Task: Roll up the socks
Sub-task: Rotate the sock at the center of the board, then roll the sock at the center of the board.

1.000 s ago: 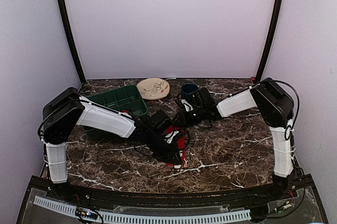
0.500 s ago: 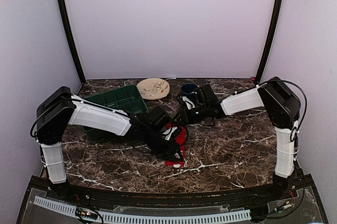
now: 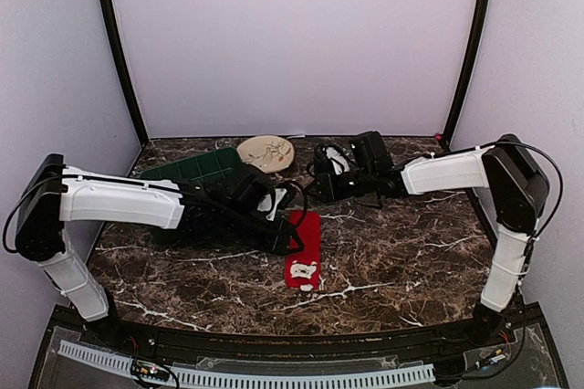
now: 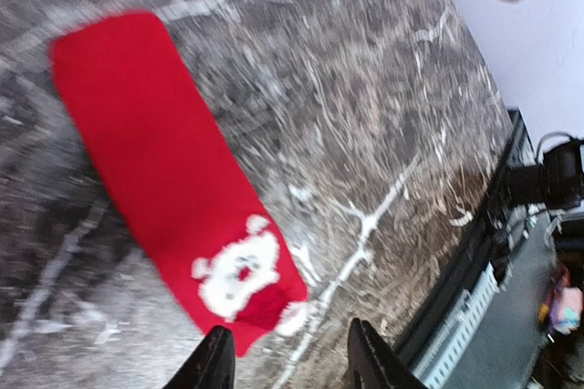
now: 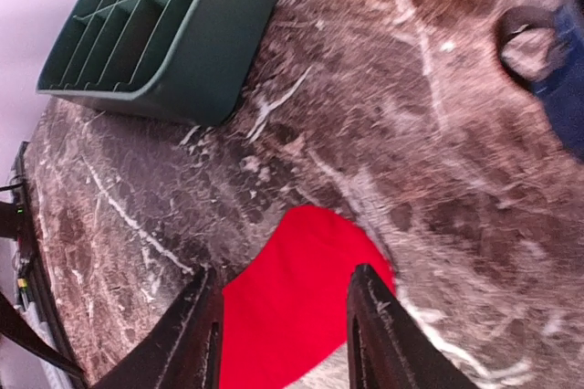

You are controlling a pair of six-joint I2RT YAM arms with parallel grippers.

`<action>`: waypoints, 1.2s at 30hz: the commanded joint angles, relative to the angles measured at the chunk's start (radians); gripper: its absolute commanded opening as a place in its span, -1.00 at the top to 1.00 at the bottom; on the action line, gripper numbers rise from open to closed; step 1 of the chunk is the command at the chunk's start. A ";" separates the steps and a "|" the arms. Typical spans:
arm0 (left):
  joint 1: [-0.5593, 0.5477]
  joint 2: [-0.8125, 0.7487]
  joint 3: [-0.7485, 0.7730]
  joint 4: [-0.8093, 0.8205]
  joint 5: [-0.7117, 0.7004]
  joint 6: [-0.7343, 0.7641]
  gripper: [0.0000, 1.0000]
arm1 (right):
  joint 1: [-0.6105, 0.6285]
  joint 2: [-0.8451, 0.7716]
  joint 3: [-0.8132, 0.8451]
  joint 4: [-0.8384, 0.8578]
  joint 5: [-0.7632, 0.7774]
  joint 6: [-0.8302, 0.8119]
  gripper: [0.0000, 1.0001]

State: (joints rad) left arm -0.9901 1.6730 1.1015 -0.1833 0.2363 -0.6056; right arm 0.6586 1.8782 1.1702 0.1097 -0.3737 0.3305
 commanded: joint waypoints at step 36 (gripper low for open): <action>-0.044 -0.231 -0.362 0.513 -0.642 0.467 -0.85 | 0.365 -0.418 -0.316 -0.112 0.796 -0.245 -0.54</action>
State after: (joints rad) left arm -1.0225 1.4296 0.7204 0.4313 -0.4309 -0.1417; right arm 0.9127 1.4807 0.8410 0.2092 0.3447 0.0982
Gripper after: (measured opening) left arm 0.942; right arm 0.808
